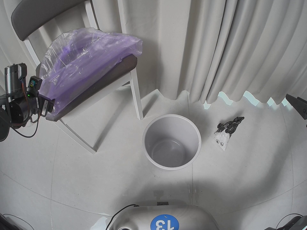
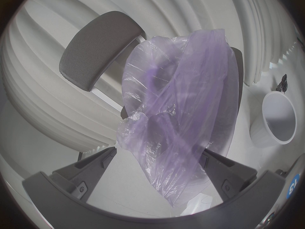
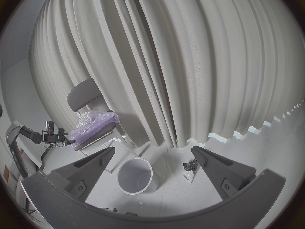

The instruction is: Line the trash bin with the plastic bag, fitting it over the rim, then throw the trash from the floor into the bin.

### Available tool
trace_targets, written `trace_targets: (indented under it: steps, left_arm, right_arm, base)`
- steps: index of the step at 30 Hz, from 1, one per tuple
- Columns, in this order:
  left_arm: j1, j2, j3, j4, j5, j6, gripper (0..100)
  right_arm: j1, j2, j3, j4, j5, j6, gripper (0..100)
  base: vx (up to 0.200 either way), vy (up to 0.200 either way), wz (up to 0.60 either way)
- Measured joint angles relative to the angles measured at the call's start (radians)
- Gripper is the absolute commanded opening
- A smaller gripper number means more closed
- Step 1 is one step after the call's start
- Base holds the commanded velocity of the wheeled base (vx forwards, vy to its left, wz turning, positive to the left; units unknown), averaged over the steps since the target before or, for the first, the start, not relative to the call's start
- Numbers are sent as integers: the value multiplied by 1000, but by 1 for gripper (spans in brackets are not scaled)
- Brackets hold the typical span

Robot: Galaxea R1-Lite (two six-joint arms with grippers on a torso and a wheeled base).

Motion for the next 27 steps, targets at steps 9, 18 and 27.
trace_targets:
  steps: [9, 18, 27]
  left_arm:
    - [24, -10, 8, 8, 0, 1, 100]
    - [15, 1, 21, 25, 9, 28, 100]
    - [15, 13, 10, 21, 30, 39, 100]
  right_arm:
    - [0, 1, 0, 0, 0, 0, 100]
    - [2, 1, 4, 1, 0, -1, 100]
    - [4, 2, 7, 0, 3, -1, 100]
  base:
    - [0, 0, 0]
    - [0, 0, 0]
    - [0, 0, 0]
